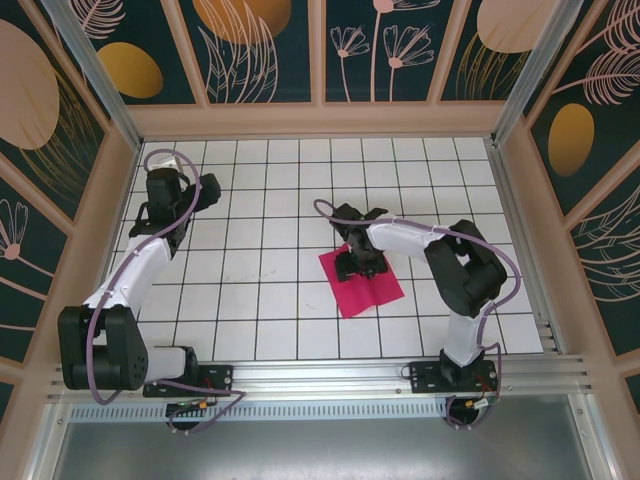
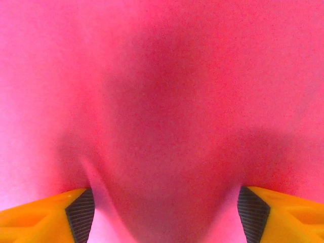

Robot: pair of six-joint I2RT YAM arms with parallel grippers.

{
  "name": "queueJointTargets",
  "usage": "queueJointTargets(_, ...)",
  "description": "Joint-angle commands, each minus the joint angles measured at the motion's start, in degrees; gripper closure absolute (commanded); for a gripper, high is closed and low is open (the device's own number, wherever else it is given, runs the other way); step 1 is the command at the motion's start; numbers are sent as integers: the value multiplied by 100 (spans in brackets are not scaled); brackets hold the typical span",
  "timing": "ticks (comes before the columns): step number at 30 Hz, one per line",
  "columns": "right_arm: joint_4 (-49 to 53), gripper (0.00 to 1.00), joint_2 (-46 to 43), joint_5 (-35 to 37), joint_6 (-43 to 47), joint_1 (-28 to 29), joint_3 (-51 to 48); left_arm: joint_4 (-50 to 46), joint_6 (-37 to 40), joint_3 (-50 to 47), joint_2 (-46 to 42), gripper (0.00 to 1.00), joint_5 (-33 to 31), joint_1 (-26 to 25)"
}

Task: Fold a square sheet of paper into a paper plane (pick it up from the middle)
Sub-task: Fold the square sheet of paper in half at the center of the table.

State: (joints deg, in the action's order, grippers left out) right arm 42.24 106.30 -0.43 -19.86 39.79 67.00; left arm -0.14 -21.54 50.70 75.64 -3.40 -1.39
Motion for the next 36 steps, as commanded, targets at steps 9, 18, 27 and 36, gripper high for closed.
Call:
queueJointTargets(9, -2719, 73, -735, -2934, -993, -411, -501, 192, -74, 40, 29, 2, 735, 32)
queueJointTargets(18, -4288, 73, -707, -3860, -1605, -815, -1187, 554, -631, -237, 221, 6, 2102, 33)
queueJointTargets(27, -3159, 49, -583, -2066, -774, -992, -1058, 1374, -1645, -1068, 201, 9, 2671, -227)
queueJointTargets(36, -3161, 38, -614, -1406, -742, -956, -1081, 1580, -2342, -1191, 610, 11, 2779, -1137)
